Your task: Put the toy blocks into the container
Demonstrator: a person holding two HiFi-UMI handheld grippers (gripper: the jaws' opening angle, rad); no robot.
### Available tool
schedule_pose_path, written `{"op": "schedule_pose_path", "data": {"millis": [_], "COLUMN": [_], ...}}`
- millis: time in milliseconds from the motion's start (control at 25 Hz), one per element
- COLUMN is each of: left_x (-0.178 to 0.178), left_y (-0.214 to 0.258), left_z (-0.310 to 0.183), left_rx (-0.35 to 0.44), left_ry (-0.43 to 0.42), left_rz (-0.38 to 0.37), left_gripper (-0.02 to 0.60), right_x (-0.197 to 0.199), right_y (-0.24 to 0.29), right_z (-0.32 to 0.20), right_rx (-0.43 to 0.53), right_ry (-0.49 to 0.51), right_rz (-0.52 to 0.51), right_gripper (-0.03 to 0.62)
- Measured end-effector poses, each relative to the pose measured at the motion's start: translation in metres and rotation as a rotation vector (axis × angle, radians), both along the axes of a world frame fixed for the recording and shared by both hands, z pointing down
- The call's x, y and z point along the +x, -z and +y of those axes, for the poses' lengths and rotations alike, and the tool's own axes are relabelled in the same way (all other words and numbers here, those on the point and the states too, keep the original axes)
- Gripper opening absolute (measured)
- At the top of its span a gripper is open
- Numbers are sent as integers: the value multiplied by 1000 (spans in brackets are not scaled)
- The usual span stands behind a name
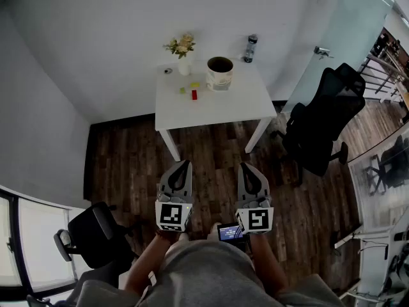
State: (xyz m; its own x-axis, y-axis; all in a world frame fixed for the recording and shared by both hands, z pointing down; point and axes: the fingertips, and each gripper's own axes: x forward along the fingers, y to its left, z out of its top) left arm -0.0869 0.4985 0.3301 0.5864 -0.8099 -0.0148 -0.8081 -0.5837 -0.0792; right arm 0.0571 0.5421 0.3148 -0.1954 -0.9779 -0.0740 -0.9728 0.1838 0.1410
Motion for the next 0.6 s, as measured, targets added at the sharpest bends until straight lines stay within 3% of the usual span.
{"op": "schedule_pose_path", "data": {"millis": [240, 600], "left_x": [41, 66], "left_y": [-17, -42], "left_z": [-6, -32], "left_rx": [-50, -97], "left_ry": [5, -22], "left_rz": [-15, -42], "left_gripper": [6, 6], "right_x": [41, 57], "right_y": [-15, -48], "right_z": [-9, -41], "right_rx": [-29, -95], "right_ry": [25, 123], "right_rz": [-3, -2], "right_gripper": [3, 3]}}
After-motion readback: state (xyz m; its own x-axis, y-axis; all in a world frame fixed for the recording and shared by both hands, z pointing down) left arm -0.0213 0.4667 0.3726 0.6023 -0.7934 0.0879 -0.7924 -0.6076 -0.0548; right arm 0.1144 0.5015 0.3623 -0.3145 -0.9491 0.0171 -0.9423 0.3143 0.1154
